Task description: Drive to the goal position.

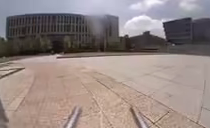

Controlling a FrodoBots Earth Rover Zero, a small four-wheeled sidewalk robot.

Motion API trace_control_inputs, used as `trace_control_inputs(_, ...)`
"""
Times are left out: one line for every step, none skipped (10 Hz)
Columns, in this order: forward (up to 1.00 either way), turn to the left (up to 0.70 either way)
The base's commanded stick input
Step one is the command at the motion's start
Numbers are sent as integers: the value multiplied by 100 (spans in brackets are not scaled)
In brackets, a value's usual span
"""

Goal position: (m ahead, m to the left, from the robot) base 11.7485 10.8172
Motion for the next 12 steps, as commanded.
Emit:
trace_control_inputs(70,3)
trace_control_inputs(70,3)
trace_control_inputs(70,3)
trace_control_inputs(70,3)
trace_control_inputs(70,3)
trace_control_inputs(70,3)
trace_control_inputs(70,3)
trace_control_inputs(70,3)
trace_control_inputs(70,3)
trace_control_inputs(70,3)
trace_control_inputs(70,3)
trace_control_inputs(70,3)
